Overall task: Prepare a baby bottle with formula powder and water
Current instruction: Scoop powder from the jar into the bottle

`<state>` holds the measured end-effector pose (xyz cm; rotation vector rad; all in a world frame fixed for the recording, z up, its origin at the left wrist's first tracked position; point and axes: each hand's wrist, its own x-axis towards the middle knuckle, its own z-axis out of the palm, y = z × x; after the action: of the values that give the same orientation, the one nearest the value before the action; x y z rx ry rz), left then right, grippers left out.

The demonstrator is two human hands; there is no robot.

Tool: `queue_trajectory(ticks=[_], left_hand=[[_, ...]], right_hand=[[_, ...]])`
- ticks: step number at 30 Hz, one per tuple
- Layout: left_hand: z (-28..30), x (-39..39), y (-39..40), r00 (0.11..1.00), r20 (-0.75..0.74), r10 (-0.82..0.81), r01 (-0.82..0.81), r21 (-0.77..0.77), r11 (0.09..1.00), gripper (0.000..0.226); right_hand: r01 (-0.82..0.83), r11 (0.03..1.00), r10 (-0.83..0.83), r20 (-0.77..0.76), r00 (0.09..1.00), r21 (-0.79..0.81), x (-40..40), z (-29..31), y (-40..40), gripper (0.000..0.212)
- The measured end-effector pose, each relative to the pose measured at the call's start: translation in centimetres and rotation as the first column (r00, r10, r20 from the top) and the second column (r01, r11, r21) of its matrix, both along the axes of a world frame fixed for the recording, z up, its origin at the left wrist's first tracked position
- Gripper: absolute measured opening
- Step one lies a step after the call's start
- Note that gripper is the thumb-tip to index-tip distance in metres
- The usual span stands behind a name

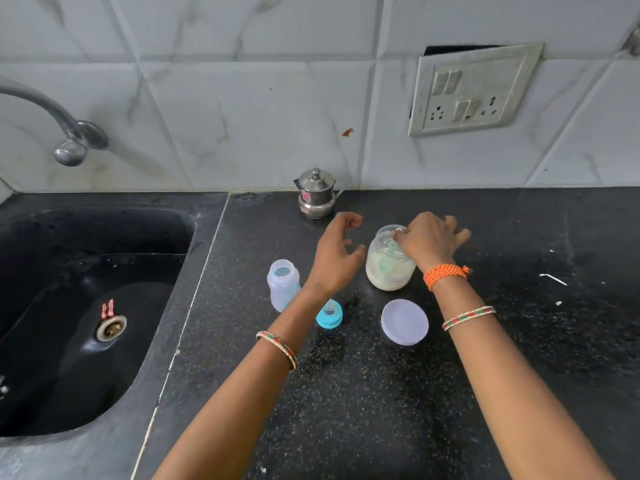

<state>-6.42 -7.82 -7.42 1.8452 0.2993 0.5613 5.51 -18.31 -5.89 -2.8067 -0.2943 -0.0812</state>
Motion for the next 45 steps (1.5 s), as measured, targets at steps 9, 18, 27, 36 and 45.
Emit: queue_trajectory(ticks=[9,18,27,36,45], left_hand=[[-2.3,0.8,-0.1,0.986,-0.163,0.023,-0.021,0.017,1.0,0.045],[-3.7,1.0,-1.1,0.982,-0.188,0.016,-0.049,-0.171,0.984,0.049],[-3.8,0.4,-0.9,0.983,-0.182,0.018,-0.078,-0.326,0.942,0.051],[-3.2,-0.8,-0.4,0.988,-0.151,0.035,-0.08,-0.305,0.949,0.046],[-2.8,-1.2,-0.8,0.992,-0.123,0.01,-0.045,-0.283,0.958,0.047]], right_hand=[[-0.066,0.99,0.067,-0.003,0.998,0.123,0.7,-0.5,-0.7,0.009],[-0.169,0.965,0.167,0.026,0.986,0.199,0.4,-0.3,-1.8,0.002],[-0.218,0.966,0.227,-0.047,0.973,0.141,0.3,0.1,-1.3,0.008],[-0.147,0.964,0.185,-0.162,0.969,0.22,0.8,0.5,-1.6,0.018],[-0.016,0.897,0.081,-0.128,0.988,0.442,1.7,1.1,-3.5,0.022]])
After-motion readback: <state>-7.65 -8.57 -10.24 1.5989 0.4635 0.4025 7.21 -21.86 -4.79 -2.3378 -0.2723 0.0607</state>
